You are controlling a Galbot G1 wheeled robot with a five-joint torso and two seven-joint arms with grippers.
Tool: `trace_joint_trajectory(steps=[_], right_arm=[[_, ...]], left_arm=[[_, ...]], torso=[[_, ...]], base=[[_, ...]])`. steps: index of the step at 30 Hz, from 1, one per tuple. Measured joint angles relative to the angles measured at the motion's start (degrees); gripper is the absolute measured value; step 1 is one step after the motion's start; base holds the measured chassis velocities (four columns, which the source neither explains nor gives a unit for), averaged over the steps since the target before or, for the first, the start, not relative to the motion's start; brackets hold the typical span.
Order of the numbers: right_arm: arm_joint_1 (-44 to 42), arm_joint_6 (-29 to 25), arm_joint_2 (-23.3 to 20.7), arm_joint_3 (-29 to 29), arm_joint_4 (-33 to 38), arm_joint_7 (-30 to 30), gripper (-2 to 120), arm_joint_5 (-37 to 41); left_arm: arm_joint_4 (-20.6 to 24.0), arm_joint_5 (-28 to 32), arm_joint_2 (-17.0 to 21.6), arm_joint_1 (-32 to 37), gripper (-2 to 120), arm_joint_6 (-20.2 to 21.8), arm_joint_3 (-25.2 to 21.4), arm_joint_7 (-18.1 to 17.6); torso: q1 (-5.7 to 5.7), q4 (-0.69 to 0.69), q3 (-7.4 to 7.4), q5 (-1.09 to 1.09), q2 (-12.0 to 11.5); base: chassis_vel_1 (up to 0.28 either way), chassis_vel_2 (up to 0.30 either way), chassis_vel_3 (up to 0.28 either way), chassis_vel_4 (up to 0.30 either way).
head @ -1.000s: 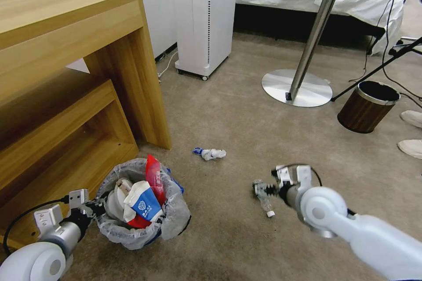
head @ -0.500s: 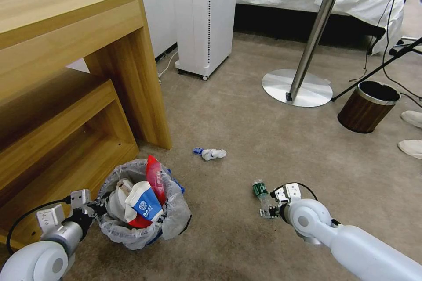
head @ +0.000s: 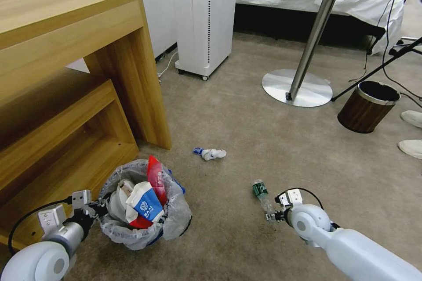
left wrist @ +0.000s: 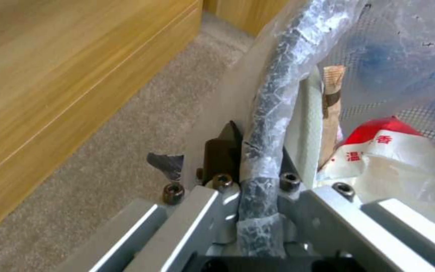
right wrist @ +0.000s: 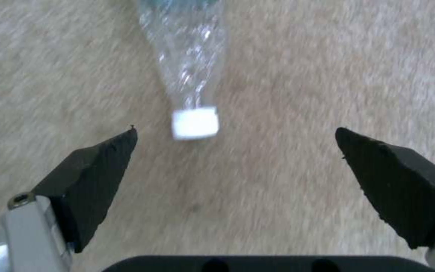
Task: Pick up the trash bin and place the garbage on the floor into it.
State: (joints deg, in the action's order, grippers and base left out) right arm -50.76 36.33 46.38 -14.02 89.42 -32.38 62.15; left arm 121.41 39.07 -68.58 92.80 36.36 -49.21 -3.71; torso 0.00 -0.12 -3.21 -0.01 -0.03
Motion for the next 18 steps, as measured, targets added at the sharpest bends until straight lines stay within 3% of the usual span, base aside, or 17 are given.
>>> trace_joint_trajectory(steps=[18], right_arm=[[7.7,-10.1,5.0,-3.9,-14.0,14.8,97,-9.0]], left_arm=[[-0.3,-1.1,-1.2,-0.2,0,-0.4,0.9,0.7]], torso=[[0.0,0.01,0.0,-0.01,0.0]], base=[[0.0,0.0,0.0,0.0]])
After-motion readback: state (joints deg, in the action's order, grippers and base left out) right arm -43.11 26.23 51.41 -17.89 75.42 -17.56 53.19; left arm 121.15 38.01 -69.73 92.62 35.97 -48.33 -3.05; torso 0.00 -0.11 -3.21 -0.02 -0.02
